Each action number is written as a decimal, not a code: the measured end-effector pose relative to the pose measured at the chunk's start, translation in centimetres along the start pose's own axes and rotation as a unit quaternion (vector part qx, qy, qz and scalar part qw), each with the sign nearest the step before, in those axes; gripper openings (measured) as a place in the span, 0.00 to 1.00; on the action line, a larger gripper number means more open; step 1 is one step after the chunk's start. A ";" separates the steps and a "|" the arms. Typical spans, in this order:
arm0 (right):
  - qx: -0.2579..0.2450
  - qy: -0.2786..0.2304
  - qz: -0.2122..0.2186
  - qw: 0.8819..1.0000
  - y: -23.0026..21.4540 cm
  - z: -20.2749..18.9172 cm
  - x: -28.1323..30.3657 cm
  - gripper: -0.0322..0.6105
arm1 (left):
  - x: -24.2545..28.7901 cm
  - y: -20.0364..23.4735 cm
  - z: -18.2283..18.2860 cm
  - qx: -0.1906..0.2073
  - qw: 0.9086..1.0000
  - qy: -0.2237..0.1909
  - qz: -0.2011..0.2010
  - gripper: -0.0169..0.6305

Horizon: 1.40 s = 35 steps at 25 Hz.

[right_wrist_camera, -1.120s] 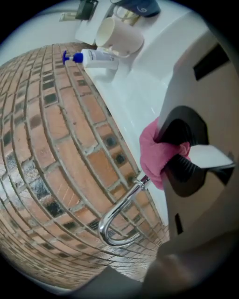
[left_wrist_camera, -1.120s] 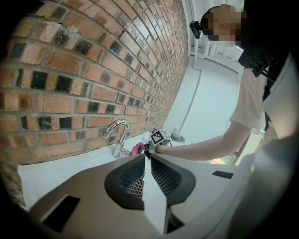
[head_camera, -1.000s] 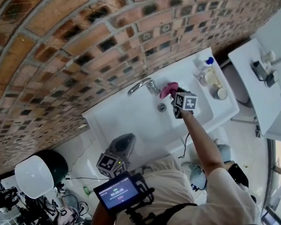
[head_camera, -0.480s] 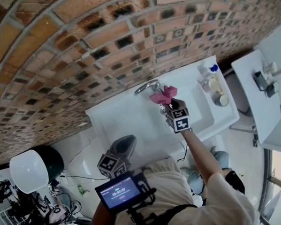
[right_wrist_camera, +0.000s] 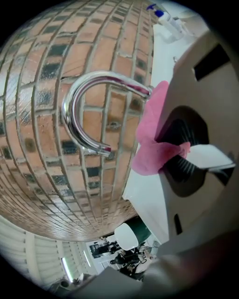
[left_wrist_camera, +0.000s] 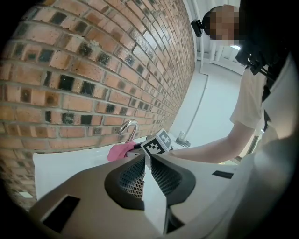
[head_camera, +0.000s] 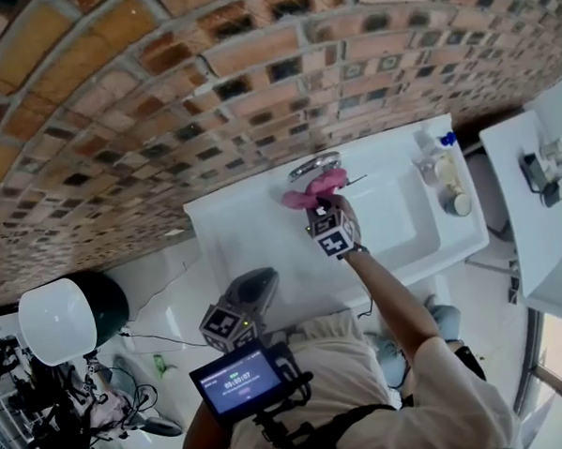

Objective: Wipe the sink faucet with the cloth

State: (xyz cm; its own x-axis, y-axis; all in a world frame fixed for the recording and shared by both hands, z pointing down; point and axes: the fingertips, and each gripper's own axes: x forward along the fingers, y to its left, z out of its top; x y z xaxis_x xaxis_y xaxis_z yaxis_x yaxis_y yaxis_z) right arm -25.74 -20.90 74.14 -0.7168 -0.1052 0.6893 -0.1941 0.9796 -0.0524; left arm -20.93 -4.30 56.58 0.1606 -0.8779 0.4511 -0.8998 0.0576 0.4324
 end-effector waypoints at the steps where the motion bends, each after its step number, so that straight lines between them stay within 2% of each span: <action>1: -0.007 0.003 0.004 1.000 0.4 0.0 0.1 0.14 | -0.1 0.2 0.0 -0.002 1.000 -0.001 0.002 0.08; 5: -0.021 0.014 0.038 0.999 2.7 -0.5 -0.2 0.14 | -0.6 0.8 -0.1 -0.010 1.000 -0.008 0.006 0.08; 8: -0.051 0.028 0.041 0.997 3.5 -1.4 0.0 0.14 | -0.8 1.2 -0.6 -0.005 1.000 -0.010 0.004 0.08; 12: -0.102 0.070 -0.010 0.992 1.1 -3.0 1.5 0.14 | -0.7 1.2 -0.5 -0.013 1.000 -0.011 -0.002 0.08; 15: -0.172 0.101 -0.056 0.978 -1.0 -2.7 2.6 0.14 | -0.9 1.3 -0.9 -0.016 1.000 -0.006 -0.004 0.08; 17: -0.234 0.137 -0.078 0.959 -2.2 -3.6 3.8 0.14 | -1.0 1.4 -1.1 -0.018 1.000 0.000 -0.005 0.08; 22: -0.371 0.224 -0.117 0.894 -4.5 -5.3 6.8 0.14 | -0.7 1.5 -1.5 -0.020 1.000 0.009 -0.010 0.08; 25: -0.421 0.297 -0.141 0.845 -6.2 -6.1 7.8 0.14 | -0.5 1.6 -1.5 -0.017 1.000 0.014 -0.018 0.08; 26: -0.429 0.317 -0.149 0.833 -6.7 -6.3 7.8 0.14 | -0.4 1.6 -1.5 -0.014 1.000 0.015 -0.021 0.08; 27: -0.431 0.328 -0.154 0.826 -7.2 -6.5 7.9 0.14 | -0.4 1.6 -1.5 -0.014 1.000 0.014 -0.023 0.08; 29: -0.425 0.337 -0.155 0.826 -7.5 -6.7 7.8 0.14 | -0.6 1.4 -1.6 -0.018 1.000 0.010 -0.023 0.08; 35: -0.400 0.316 -0.148 0.847 -7.5 -5.7 6.4 0.14 | -0.8 1.4 -2.1 -0.034 0.999 0.021 -0.022 0.08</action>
State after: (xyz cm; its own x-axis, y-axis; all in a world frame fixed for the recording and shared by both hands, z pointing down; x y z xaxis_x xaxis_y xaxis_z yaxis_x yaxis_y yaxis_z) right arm -25.06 -27.98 83.11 -0.1643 -0.5017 0.8493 0.3944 0.7558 0.5228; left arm -21.44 -2.57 58.48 0.2170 -0.8593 0.4632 -0.8628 0.0532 0.5028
